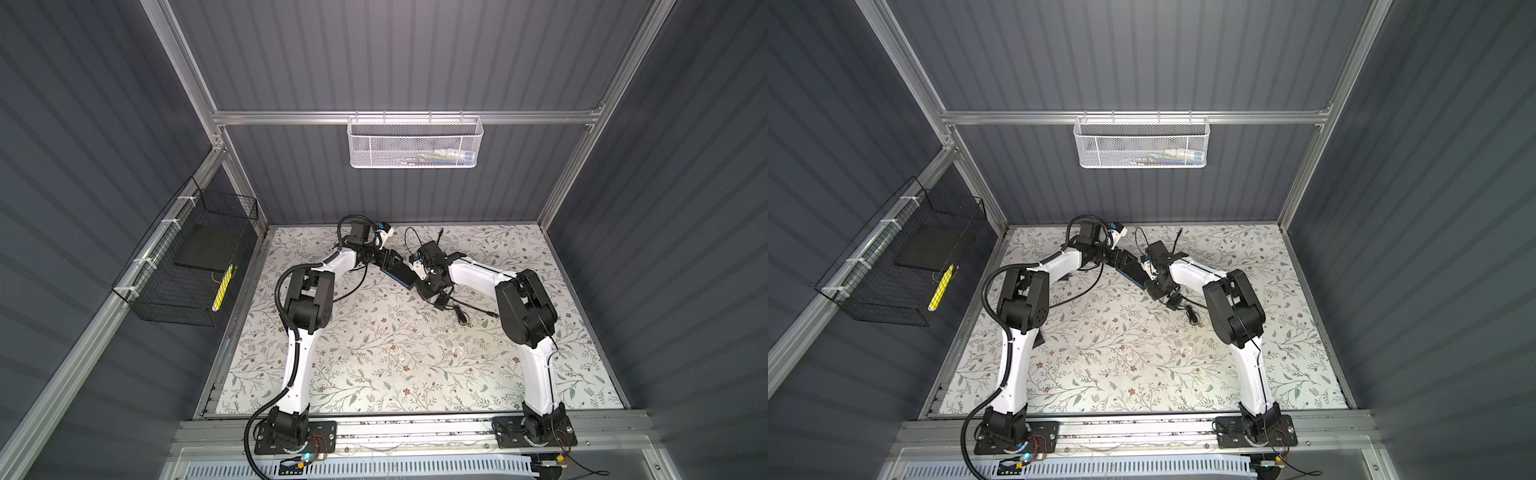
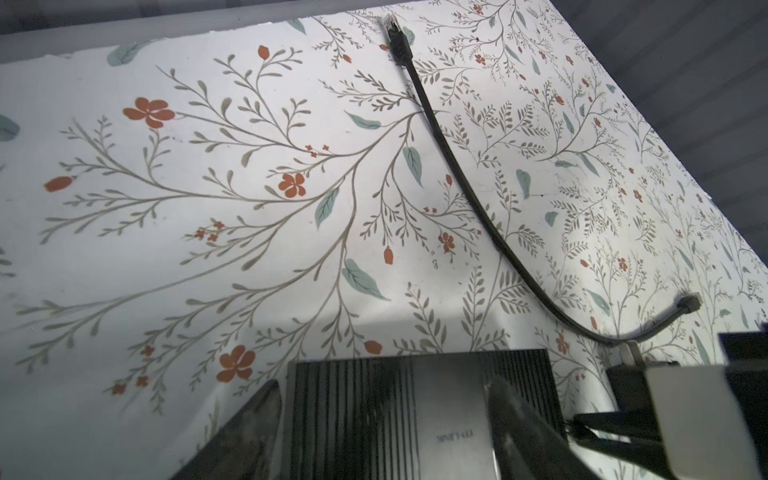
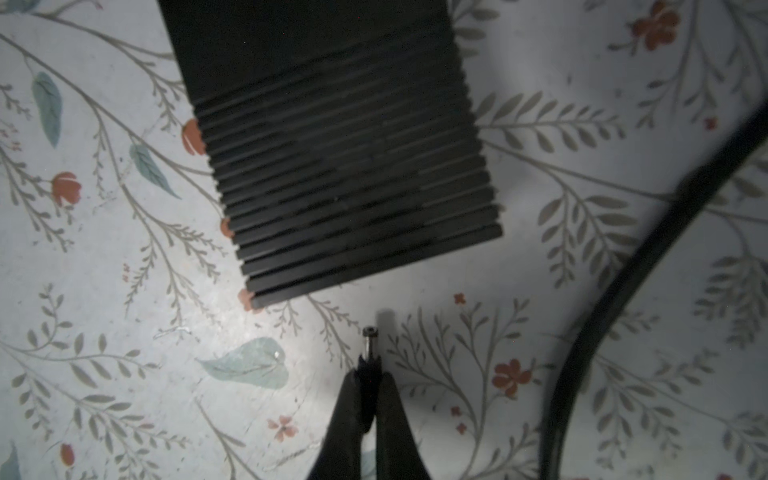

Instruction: Insert the plug into the switch port

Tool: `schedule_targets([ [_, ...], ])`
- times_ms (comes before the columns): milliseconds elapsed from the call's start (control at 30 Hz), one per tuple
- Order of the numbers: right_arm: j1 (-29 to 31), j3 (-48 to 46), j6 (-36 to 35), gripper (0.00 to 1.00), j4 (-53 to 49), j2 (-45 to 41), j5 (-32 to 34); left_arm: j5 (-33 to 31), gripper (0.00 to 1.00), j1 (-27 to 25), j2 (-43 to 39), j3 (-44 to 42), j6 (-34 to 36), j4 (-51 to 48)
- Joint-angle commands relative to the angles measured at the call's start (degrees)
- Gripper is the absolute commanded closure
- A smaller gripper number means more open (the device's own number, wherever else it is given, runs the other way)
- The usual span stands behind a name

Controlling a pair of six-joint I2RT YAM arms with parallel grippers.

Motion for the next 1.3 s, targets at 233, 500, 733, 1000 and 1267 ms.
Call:
schedule_targets([
  [233,-0.18,2.19,-3.34,1.00,0.81,0.97,-0.48,2.18,0.21,0.57,2.95,2.48,0.56,-3.49],
  [500,-0.40,4.51,-3.78,1.00,0.23,2.06,0.02,3.50,0.21,0.57,4.05,3.50,1.47,-4.18],
  [733,-0.38,5.47,-3.65,1.00,-0.41,3.22,-1.24,4.25,0.21,0.57,4.59,4.14,1.31,-4.22],
  [1000,-0.37,4.67,-3.63,1.00,-0.11,3.00,-1.57,4.95,0.22,0.57,5.24,4.88,1.23,-4.31],
  [1267,-0.18,5.32,-4.11,1.00,-0.33,3.81,-1.92,5.91,0.22,0.57,5.47,5.28,1.31,-4.31],
])
